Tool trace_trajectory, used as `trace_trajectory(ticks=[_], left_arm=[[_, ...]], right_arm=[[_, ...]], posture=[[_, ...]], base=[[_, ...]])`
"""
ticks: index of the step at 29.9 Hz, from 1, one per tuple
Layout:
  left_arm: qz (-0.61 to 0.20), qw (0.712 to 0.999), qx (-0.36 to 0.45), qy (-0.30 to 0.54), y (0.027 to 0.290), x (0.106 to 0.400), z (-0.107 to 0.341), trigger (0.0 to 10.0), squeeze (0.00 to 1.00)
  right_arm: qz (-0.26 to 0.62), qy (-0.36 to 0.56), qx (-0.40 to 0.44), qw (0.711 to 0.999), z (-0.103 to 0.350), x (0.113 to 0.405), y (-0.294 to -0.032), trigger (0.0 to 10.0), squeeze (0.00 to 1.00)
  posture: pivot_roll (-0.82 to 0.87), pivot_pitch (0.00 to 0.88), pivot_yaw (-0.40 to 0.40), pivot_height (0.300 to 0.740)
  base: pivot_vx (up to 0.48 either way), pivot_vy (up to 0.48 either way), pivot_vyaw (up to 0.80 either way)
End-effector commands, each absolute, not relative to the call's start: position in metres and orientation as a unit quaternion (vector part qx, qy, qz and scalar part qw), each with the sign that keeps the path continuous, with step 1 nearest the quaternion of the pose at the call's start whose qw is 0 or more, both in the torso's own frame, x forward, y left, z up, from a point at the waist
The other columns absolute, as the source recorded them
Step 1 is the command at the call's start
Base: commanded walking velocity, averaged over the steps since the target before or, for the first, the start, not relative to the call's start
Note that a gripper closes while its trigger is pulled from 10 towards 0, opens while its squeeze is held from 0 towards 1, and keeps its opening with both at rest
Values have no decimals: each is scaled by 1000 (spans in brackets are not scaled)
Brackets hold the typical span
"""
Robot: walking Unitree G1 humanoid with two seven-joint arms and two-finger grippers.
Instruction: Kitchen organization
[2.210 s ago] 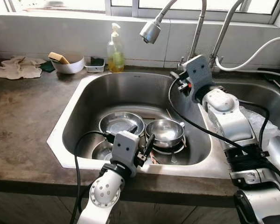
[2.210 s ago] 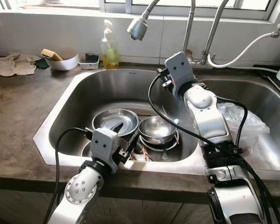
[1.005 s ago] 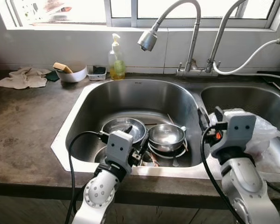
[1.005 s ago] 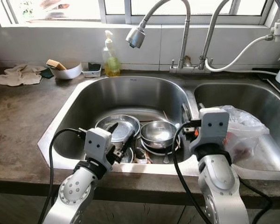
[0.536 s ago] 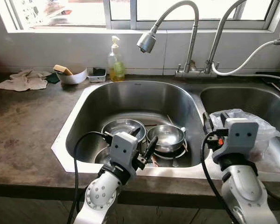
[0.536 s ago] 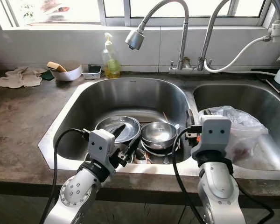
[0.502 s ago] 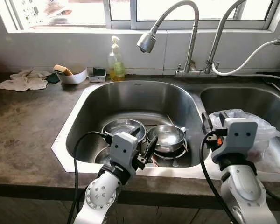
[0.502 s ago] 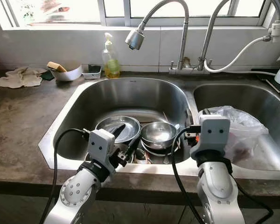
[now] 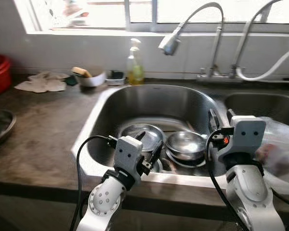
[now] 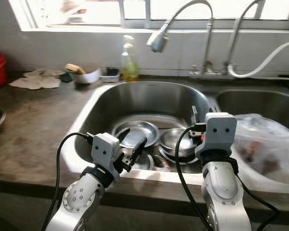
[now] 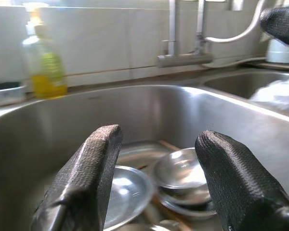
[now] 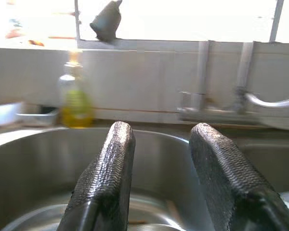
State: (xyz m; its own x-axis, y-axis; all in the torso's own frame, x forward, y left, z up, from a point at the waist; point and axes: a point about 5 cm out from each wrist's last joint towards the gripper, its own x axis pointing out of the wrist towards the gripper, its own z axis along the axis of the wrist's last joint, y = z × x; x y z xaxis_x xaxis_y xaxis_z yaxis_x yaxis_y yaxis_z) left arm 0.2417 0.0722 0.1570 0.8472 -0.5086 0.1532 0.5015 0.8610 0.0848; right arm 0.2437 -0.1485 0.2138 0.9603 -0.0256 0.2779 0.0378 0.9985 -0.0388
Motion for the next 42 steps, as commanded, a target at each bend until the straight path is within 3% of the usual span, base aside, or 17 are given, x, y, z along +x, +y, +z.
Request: trace_trajectory(ticks=[1, 8, 22, 31, 42], left_arm=[[-267, 959, 19, -88, 69, 242, 159, 10000, 0], [-265, 960, 22, -90, 69, 242, 160, 10000, 0], [-262, 961, 22, -87, 69, 243, 160, 10000, 0], [-263, 961, 23, -83, 69, 244, 159, 10000, 0], [-260, 962, 25, -85, 70, 244, 159, 10000, 0]], right_arm=[[-29, -136, -25, 990, 213, 244, -154, 10000, 0], [-26, -135, -27, 990, 214, 245, -152, 10000, 0], [-19, -135, -31, 990, 216, 251, -150, 10000, 0], [-22, -135, -28, 990, 217, 253, -150, 10000, 0], [-25, -131, -28, 991, 216, 255, -150, 10000, 0]], posture=[[51, 3, -19, 740], [51, 3, -17, 740], [53, 6, -21, 740], [53, 8, -19, 740], [55, 9, -20, 740]], base=[[0, 0, 0], [0, 0, 60], [0, 0, 799], [0, 464, 800], [0, 0, 800]])
